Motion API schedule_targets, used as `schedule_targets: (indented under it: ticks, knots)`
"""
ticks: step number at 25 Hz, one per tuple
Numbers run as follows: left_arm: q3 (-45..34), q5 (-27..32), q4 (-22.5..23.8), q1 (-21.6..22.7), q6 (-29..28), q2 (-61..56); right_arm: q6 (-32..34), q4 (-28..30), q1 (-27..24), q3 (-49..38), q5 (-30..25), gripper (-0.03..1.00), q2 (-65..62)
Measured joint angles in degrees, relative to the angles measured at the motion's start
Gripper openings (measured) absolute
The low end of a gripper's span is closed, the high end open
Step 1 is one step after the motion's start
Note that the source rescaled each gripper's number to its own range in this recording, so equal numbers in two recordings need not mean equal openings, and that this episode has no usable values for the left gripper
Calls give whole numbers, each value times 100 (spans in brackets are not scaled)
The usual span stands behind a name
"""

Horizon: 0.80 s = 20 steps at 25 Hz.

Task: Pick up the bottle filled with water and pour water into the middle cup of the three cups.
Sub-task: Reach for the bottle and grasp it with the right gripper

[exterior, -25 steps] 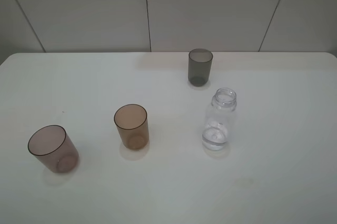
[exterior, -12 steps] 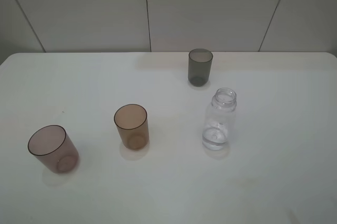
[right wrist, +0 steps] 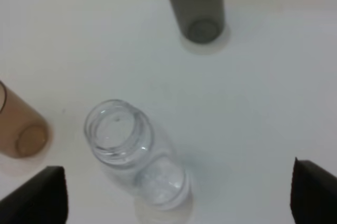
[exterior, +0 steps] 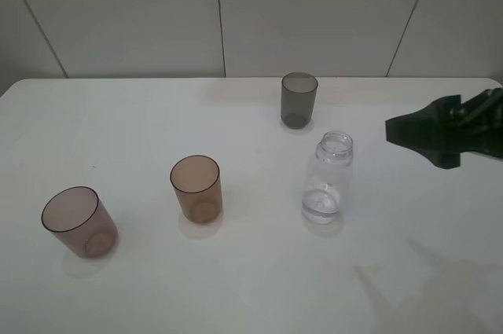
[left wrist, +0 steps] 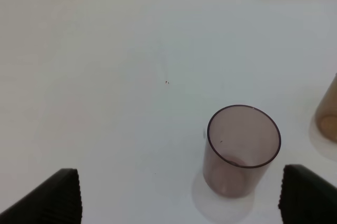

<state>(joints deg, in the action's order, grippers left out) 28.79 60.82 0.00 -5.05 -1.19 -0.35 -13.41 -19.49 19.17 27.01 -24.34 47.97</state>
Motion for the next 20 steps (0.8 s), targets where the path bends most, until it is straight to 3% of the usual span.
schedule_targets:
  ticks: [2,8,13,20]
  knots:
    - [0,0,0,0,0,0,-12,0,397,-390,621,87,7]
    - [0,0,0,0,0,0,-27,-13,1778,-1577,3205,87,140]
    - [0,0,0,0,0,0,-27,-219,2855,-2139,4799,87,617]
    - [0,0,0,0,0,0,83,-381,3529,-2691,6818,87,1622]
